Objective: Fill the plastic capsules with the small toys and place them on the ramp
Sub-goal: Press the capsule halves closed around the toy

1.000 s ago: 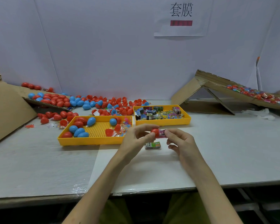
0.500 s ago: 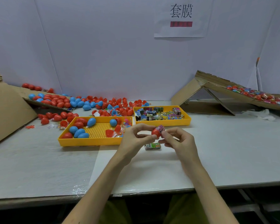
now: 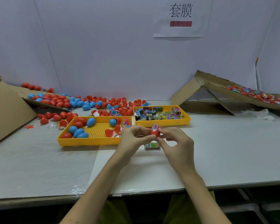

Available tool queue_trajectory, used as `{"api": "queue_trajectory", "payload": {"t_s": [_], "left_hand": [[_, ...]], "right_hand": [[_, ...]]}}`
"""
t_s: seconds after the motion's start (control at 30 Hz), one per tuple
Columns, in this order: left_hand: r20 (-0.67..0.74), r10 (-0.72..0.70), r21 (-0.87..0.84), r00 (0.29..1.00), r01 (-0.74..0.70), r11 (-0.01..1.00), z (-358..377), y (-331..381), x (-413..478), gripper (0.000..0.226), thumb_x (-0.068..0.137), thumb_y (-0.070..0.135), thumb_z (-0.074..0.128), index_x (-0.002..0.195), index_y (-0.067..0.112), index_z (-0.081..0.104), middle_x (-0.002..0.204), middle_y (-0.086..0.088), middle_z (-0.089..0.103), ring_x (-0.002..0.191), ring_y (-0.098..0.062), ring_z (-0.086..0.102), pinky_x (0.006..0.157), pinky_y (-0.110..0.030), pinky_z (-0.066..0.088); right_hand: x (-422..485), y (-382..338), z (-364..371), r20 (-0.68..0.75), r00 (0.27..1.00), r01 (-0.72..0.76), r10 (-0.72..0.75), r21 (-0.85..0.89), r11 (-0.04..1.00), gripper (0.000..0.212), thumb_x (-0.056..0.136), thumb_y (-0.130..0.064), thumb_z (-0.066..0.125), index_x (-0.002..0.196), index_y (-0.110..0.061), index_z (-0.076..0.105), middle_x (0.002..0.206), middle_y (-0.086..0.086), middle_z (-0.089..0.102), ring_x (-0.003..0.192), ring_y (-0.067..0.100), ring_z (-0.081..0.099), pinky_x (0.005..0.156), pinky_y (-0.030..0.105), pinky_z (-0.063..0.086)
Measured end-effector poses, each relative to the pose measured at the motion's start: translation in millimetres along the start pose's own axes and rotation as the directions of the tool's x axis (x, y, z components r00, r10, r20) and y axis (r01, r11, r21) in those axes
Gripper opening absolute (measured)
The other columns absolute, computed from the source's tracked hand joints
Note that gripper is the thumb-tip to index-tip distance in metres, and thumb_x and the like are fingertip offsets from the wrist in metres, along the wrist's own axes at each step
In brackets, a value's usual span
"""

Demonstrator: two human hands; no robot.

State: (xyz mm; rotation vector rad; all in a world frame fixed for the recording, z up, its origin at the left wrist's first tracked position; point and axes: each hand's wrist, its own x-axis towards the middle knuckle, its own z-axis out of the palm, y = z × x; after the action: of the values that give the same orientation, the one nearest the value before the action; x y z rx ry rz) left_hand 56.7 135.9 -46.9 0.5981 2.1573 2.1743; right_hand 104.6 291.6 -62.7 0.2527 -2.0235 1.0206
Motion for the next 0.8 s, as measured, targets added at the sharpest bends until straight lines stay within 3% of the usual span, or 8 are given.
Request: {"api": "queue_trajectory", "payload": {"t_s": [0.1,0.27,0.4,0.6,0.7,0.8], "left_hand": [[0.024,-0.022,-0.072,0.999,0.024,0.997,-0.4,0.7,-1.2,0.024,0.067,0.025,0.085,0.085,0.014,0.075,0.088,-0.006,0.078,0.085,-0.020,0.075,0.074,-0.023,0.058],[0.049,-0.066,-0.142,0.997,0.072,0.987,-0.6,1.8,-1.7,0.029,0.066,0.021,0.083,0.090,0.008,0.074,0.091,-0.010,0.078,0.088,-0.024,0.076,0.075,-0.025,0.059],[0.163,-0.152,-0.257,0.975,0.191,0.947,-1.9,5.2,-2.1,0.048,0.074,0.017,0.078,0.119,0.005,0.066,0.108,-0.015,0.075,0.103,-0.029,0.073,0.086,-0.031,0.059],[0.327,-0.201,-0.311,0.923,0.306,0.900,-4.5,5.7,-4.1,0.043,0.091,0.014,0.067,0.131,0.003,0.061,0.125,-0.016,0.069,0.117,-0.031,0.066,0.102,-0.042,0.053],[0.367,-0.212,-0.353,0.906,0.346,0.869,-5.7,7.5,-3.8,0.041,0.092,0.017,0.068,0.131,0.005,0.062,0.130,-0.016,0.066,0.121,-0.031,0.064,0.102,-0.041,0.053],[0.389,-0.215,-0.359,0.896,0.362,0.860,-4.1,9.1,-5.4,0.035,0.094,0.032,0.066,0.123,0.013,0.071,0.129,-0.015,0.067,0.122,-0.029,0.063,0.099,-0.039,0.055]], "right_hand": [[0.0,0.2,-0.4,-0.019,0.999,0.047,-0.048,-0.031,0.998,0.028,0.076,-0.008,0.084,0.103,-0.010,0.078,0.097,-0.001,0.073,0.087,0.008,0.065,0.074,0.008,0.049],[-0.6,-0.4,0.1,-0.033,0.996,0.085,-0.086,-0.033,0.996,0.031,0.077,-0.006,0.083,0.107,-0.009,0.077,0.100,0.001,0.072,0.091,0.004,0.062,0.077,0.006,0.048],[-0.4,-0.6,1.0,-0.039,0.994,0.096,-0.098,-0.043,0.994,0.035,0.079,-0.002,0.080,0.112,-0.011,0.074,0.103,-0.004,0.067,0.096,0.002,0.057,0.079,0.006,0.048],[-0.7,-2.7,0.4,-0.033,0.994,0.104,-0.104,-0.005,0.995,0.041,0.077,-0.004,0.082,0.115,-0.015,0.072,0.107,-0.007,0.062,0.101,-0.004,0.055,0.082,0.008,0.047],[-0.5,-3.2,-0.2,-0.054,0.995,0.080,-0.081,-0.017,0.997,0.041,0.077,-0.009,0.084,0.115,-0.016,0.072,0.103,-0.008,0.063,0.095,-0.005,0.056,0.077,0.008,0.047],[-0.8,-2.4,0.2,-0.071,0.994,0.086,-0.087,-0.020,0.996,0.036,0.075,-0.007,0.084,0.110,-0.010,0.075,0.100,-0.003,0.067,0.093,0.000,0.057,0.079,0.007,0.047]]}}
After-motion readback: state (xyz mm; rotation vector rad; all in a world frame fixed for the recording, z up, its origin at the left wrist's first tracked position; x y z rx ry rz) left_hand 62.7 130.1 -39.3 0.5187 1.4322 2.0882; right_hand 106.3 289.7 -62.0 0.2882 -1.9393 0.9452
